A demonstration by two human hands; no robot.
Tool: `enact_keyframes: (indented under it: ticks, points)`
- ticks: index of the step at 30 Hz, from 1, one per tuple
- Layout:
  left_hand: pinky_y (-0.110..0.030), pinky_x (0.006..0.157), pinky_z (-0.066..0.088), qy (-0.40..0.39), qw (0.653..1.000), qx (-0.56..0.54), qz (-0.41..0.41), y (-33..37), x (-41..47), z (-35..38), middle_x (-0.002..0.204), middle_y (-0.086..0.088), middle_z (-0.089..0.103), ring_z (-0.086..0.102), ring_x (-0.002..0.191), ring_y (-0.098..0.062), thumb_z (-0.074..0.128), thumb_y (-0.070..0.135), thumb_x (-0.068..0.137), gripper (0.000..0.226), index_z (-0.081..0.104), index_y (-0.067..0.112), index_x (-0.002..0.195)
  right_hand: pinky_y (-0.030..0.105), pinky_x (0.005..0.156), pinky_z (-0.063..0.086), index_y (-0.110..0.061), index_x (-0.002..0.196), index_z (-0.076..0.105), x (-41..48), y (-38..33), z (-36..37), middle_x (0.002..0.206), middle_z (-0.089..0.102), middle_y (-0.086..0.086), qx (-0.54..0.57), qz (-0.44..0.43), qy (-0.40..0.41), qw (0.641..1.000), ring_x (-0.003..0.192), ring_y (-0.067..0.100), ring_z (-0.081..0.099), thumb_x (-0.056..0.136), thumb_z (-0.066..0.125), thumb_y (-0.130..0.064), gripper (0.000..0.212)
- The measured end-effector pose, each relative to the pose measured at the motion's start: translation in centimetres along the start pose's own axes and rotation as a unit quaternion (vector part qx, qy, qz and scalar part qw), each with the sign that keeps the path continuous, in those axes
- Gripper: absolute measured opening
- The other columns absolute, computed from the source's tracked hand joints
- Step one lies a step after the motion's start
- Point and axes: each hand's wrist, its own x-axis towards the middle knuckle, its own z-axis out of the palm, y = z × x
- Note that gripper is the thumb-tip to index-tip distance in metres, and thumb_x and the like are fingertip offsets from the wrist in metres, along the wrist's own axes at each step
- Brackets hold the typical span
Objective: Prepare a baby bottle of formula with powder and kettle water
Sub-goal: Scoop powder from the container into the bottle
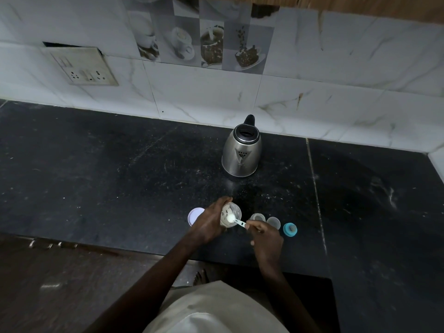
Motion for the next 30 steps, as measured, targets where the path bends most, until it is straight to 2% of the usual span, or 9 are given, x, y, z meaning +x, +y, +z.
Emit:
enact_keyframes:
  ticks: [6, 9, 11, 13, 18, 21, 25, 28, 30]
  points:
    - [-0.011, 0.114, 0.022, 0.028, 0.999, -0.004, -0.035, -0.7, -0.3, 0.0, 0.161, -0.010, 0.043, 0.042, 0.147, -0.023, 0.089, 0.019, 0.079, 0.097, 0.035, 0.008, 0.159, 0.022, 0.061, 0.048, -0.024, 0.093, 0.083, 0.3, -0.3, -1.1, 0.083, 0.080, -0.004, 0.177, 0.124, 0.014, 0.976, 0.057, 0.006, 0.058, 0.086, 0.084, -0.019, 0.008]
    - [0.002, 0.109, 0.013, 0.037, 0.997, -0.015, -0.061, -0.8, -0.2, -0.3, 0.163, -0.010, 0.039, 0.038, 0.150, -0.023, 0.087, 0.015, 0.079, 0.098, 0.032, 0.008, 0.160, 0.020, 0.058, 0.043, -0.020, 0.095, 0.083, 0.4, -0.4, -2.6, 0.083, 0.079, -0.004, 0.220, 0.117, 0.037, 0.968, 0.060, 0.007, 0.055, 0.087, 0.083, -0.017, 0.009]
    - [-0.006, 0.110, 0.019, 0.040, 0.996, -0.022, -0.074, -0.8, -0.2, -0.4, 0.163, -0.007, 0.038, 0.039, 0.149, -0.021, 0.087, 0.014, 0.079, 0.099, 0.031, 0.010, 0.161, 0.020, 0.060, 0.047, -0.021, 0.097, 0.083, 0.4, -0.2, -3.9, 0.091, 0.081, -0.005, 0.216, 0.084, 0.061, 0.971, 0.069, 0.009, 0.063, 0.088, 0.081, -0.018, 0.010]
    - [-0.015, 0.114, 0.024, 0.042, 0.996, -0.023, -0.073, -0.7, -0.3, -0.5, 0.164, -0.006, 0.037, 0.038, 0.150, -0.021, 0.088, 0.016, 0.078, 0.102, 0.030, 0.010, 0.162, 0.015, 0.062, 0.050, -0.024, 0.099, 0.083, 0.4, 0.2, -5.1, 0.095, 0.080, -0.009, 0.164, 0.040, 0.084, 0.982, 0.077, 0.010, 0.072, 0.090, 0.080, -0.020, 0.011]
    - [-0.043, 0.131, 0.019, 0.079, 0.996, 0.033, 0.022, -0.3, -0.5, -0.4, 0.175, -0.005, 0.013, 0.004, 0.164, -0.025, 0.084, 0.015, 0.074, 0.113, 0.018, 0.012, 0.166, 0.008, 0.062, 0.046, -0.030, 0.096, 0.081, 0.4, 2.1, -6.5, 0.087, 0.076, -0.020, -0.029, -0.053, 0.129, 0.990, 0.058, 0.004, 0.068, 0.092, 0.078, -0.019, 0.012]
    - [-0.035, 0.132, 0.013, 0.086, 0.991, 0.029, 0.094, 1.8, -0.3, -0.1, 0.176, -0.001, 0.016, 0.006, 0.164, -0.019, 0.076, 0.007, 0.073, 0.107, 0.022, 0.013, 0.166, 0.020, 0.066, 0.052, -0.024, 0.094, 0.081, 0.6, 3.3, -6.2, 0.084, 0.074, -0.017, -0.090, -0.126, 0.149, 0.977, 0.064, 0.004, 0.067, 0.088, 0.081, -0.008, 0.017]
    - [-0.026, 0.129, 0.022, -0.018, 0.992, -0.006, 0.123, 4.8, 0.1, 1.7, 0.173, 0.006, 0.023, 0.022, 0.158, -0.004, 0.072, 0.011, 0.087, 0.097, 0.018, 0.023, 0.167, 0.032, 0.066, 0.054, -0.015, 0.093, 0.081, 0.7, 3.7, -5.5, 0.083, 0.071, -0.008, -0.150, -0.206, 0.147, 0.956, 0.071, 0.009, 0.066, 0.086, 0.079, -0.001, 0.016]
    - [-0.032, 0.128, 0.028, -0.083, 0.991, -0.009, 0.105, 5.5, 0.8, 3.6, 0.174, 0.003, 0.022, 0.028, 0.158, -0.012, 0.076, 0.017, 0.088, 0.104, 0.010, 0.024, 0.168, 0.037, 0.061, 0.056, -0.015, 0.100, 0.079, 0.5, 4.4, -5.0, 0.090, 0.071, -0.002, -0.229, -0.233, 0.137, 0.935, 0.075, 0.017, 0.068, 0.093, 0.073, -0.005, 0.014]
    - [-0.033, 0.127, 0.031, -0.111, 0.991, -0.010, 0.076, 5.9, 1.4, 4.3, 0.173, -0.002, 0.025, 0.031, 0.157, -0.017, 0.081, 0.016, 0.085, 0.116, 0.001, 0.024, 0.168, 0.031, 0.060, 0.053, -0.015, 0.102, 0.076, 0.4, 4.8, -5.0, 0.094, 0.069, -0.001, -0.300, -0.273, 0.115, 0.907, 0.079, 0.017, 0.067, 0.097, 0.064, -0.009, 0.014]
